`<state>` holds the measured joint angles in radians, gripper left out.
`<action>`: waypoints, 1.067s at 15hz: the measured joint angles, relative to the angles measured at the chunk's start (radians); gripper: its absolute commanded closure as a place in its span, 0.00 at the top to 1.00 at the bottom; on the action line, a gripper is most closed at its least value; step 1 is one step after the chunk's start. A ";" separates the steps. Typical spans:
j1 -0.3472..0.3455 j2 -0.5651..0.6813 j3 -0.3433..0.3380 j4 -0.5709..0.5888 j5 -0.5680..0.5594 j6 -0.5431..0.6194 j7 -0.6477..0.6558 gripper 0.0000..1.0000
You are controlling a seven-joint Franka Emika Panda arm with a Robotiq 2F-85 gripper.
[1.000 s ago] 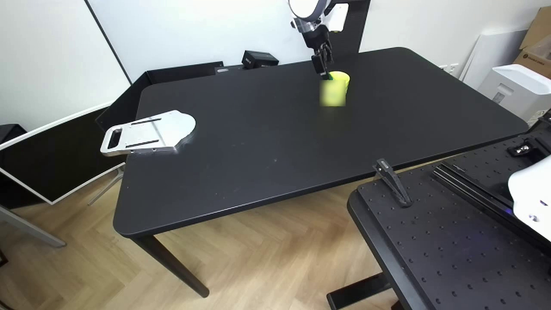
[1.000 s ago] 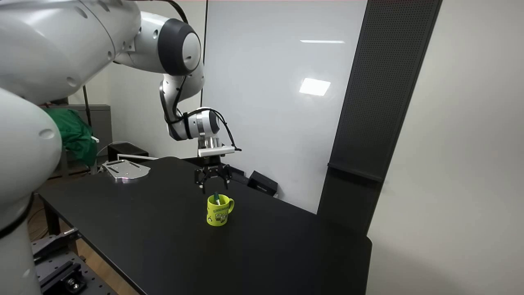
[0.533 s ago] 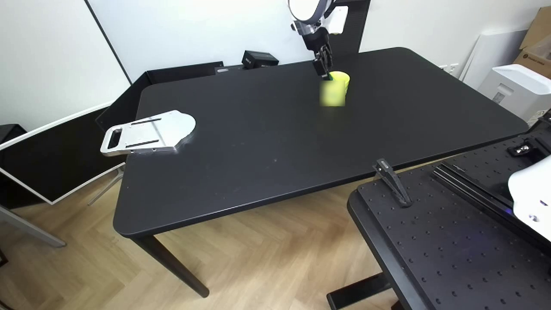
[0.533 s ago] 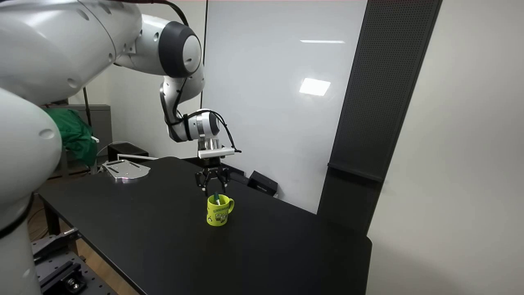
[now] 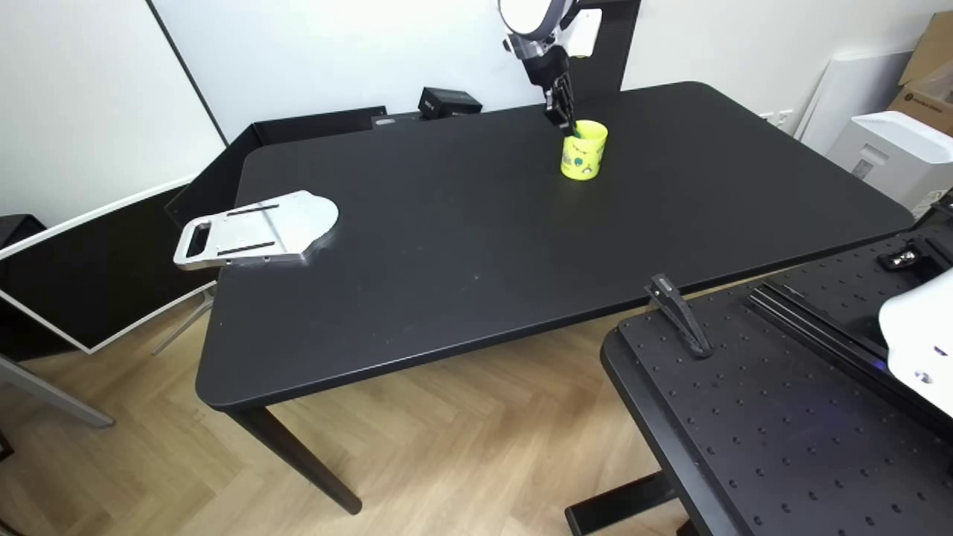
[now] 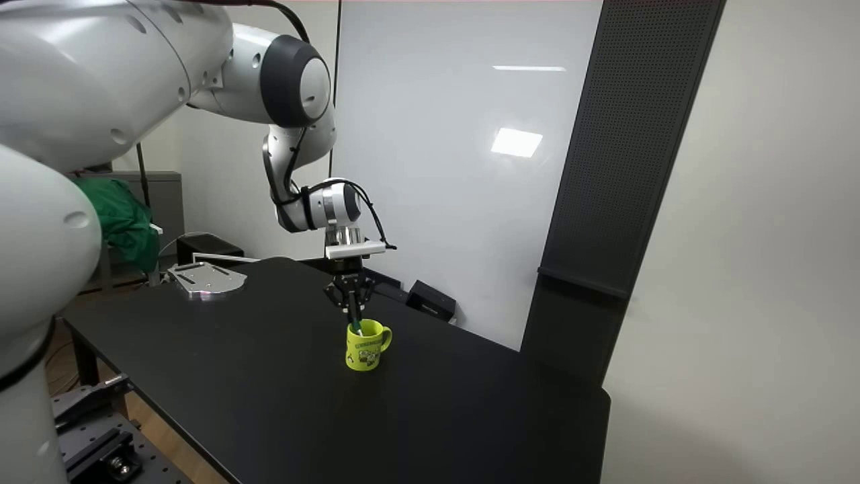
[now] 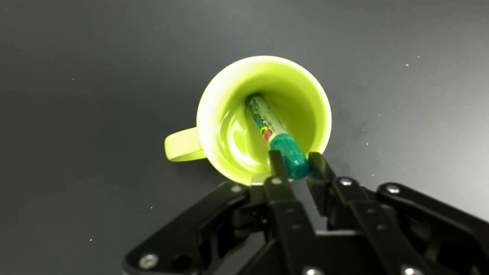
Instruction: Take the marker out of the mug and put it on the table
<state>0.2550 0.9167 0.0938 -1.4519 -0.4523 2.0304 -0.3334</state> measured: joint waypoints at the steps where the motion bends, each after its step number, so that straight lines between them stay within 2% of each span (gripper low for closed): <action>1: 0.000 0.000 0.000 0.003 0.000 -0.001 0.000 0.05; 8: 0.000 -0.002 -0.002 0.034 0.000 -0.030 0.000 0.05; 16: 0.000 -0.011 0.004 0.133 0.013 -0.156 -0.030 0.05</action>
<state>0.2548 0.9060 0.0973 -1.3189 -0.4389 1.8740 -0.3633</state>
